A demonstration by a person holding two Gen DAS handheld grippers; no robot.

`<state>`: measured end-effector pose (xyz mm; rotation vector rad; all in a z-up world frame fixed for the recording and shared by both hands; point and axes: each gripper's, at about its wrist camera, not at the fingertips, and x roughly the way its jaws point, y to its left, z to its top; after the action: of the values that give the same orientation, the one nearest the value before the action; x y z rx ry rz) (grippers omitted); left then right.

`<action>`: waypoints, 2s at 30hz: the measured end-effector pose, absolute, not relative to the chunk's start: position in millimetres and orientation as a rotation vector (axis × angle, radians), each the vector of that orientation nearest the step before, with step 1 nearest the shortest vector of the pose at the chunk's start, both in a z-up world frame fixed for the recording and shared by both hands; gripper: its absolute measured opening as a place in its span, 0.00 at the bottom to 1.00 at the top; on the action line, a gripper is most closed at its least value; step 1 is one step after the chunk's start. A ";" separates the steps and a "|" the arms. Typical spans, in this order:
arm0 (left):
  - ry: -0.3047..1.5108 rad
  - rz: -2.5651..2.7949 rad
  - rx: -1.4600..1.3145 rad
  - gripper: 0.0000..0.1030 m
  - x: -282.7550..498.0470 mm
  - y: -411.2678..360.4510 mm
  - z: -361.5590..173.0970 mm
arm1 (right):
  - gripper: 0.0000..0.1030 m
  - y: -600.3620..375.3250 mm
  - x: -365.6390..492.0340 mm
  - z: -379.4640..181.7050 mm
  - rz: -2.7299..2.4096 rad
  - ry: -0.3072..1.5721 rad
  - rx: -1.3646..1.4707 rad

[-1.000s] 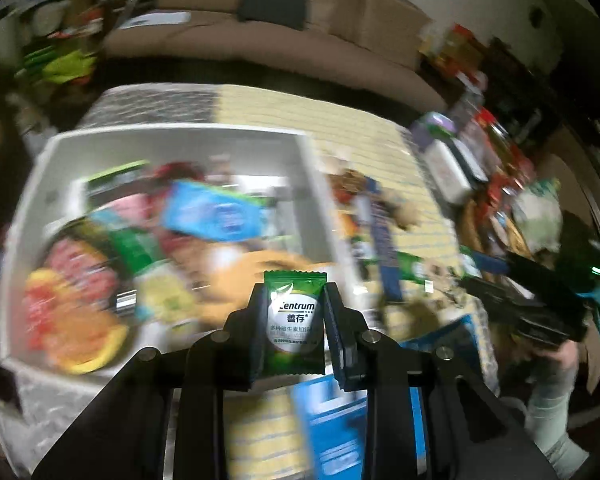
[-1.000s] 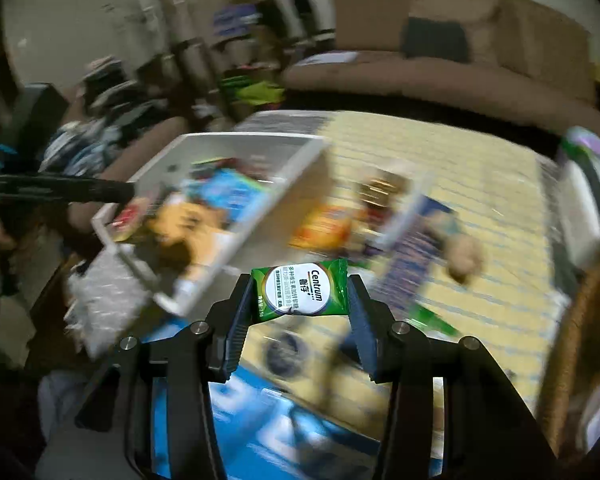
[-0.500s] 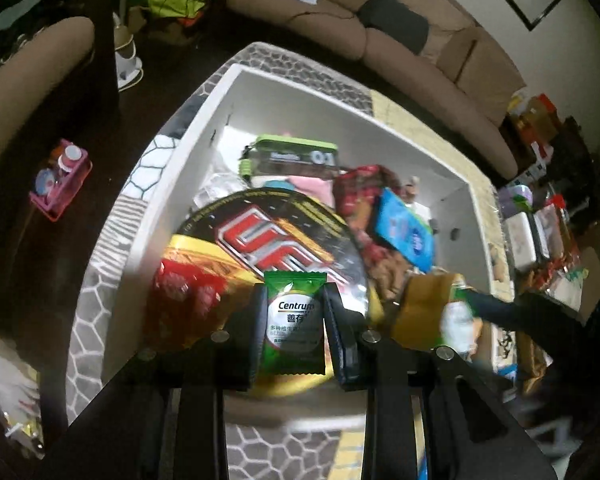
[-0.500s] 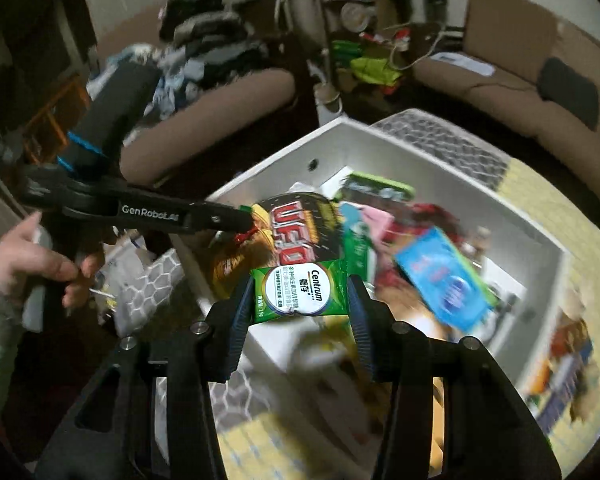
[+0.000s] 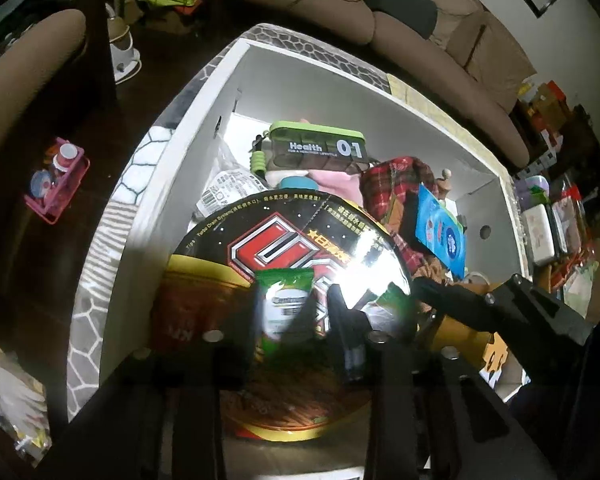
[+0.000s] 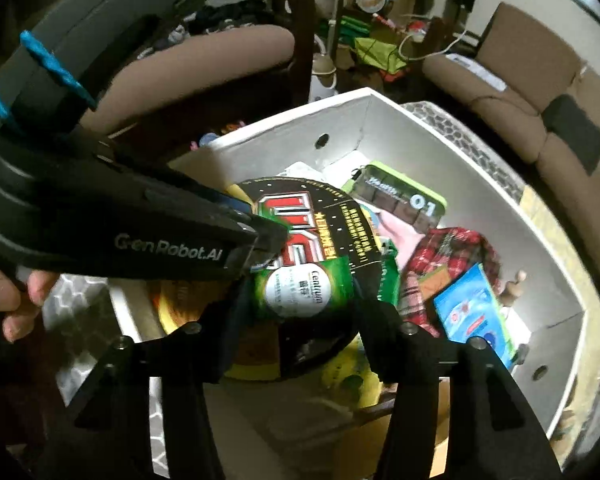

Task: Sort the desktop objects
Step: 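Carry the Centrum sachet into the white box and release it, then withdraw the right tool and reach toward the white foam tube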

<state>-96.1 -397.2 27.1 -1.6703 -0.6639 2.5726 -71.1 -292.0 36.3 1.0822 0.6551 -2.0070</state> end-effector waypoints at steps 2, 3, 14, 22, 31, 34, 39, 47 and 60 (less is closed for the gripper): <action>-0.675 2.585 -1.662 0.39 -93.7 -399.5 30.4 | 0.49 -289.0 -69.2 38.5 -2.004 0.643 1.082; -0.685 2.589 -1.657 0.40 -91.8 -401.2 32.5 | 0.49 -286.9 -68.2 41.1 -2.002 0.639 1.079; -0.578 2.673 -1.476 0.64 -44.1 -372.0 97.1 | 0.56 -185.5 -56.9 101.6 -2.078 0.419 1.098; -0.408 2.625 -1.396 0.93 -26.3 -271.5 128.1 | 0.77 -80.1 -46.5 133.2 -2.143 0.224 1.159; -0.328 2.528 -1.394 1.00 -34.3 -159.2 131.2 | 1.00 60.4 -35.5 151.5 -2.265 0.039 1.211; -0.298 2.500 -1.406 1.00 -37.7 -123.8 126.8 | 1.00 100.1 -30.6 150.5 -2.323 0.026 1.226; -0.256 2.454 -1.427 1.00 -46.4 -69.2 116.8 | 1.00 158.2 -28.8 140.3 -2.393 -0.047 1.266; -0.232 2.362 -1.501 1.00 -64.3 -5.4 83.2 | 1.00 230.6 -42.6 98.1 -2.436 -0.256 1.352; -0.292 2.404 -1.461 1.00 -114.2 11.8 56.0 | 1.00 268.2 -79.0 46.4 -2.460 -0.272 1.352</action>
<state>-114.2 11.8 56.0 -1.4610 -0.2915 2.4042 -79.0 268.2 46.4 1.3522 -0.2716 -2.4600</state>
